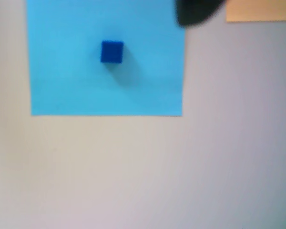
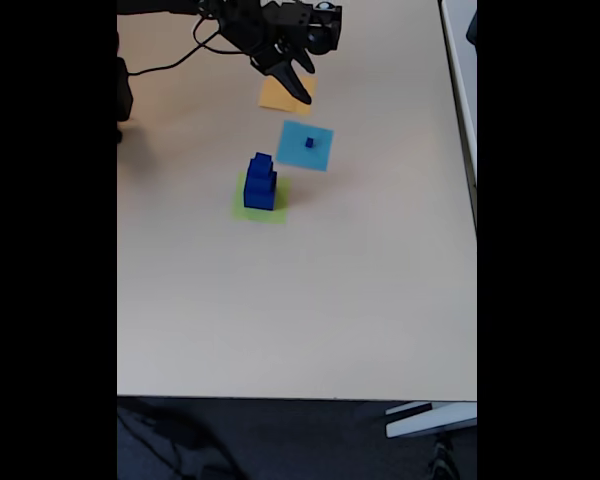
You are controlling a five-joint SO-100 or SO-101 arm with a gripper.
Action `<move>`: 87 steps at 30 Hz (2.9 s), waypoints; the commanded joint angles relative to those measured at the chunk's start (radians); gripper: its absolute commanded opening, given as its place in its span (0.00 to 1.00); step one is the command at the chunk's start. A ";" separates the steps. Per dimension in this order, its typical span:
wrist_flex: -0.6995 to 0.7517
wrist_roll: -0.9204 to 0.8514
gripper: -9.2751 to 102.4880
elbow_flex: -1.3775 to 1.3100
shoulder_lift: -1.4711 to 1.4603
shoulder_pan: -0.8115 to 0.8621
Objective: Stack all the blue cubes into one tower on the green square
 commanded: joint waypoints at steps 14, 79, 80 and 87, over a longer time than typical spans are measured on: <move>-0.288 0.014 0.33 -0.018 -0.247 -0.023; -0.327 -0.002 0.30 0.009 -0.469 0.015; -0.327 -0.002 0.30 0.009 -0.469 0.015; -0.319 -0.012 0.28 -0.002 -0.474 0.021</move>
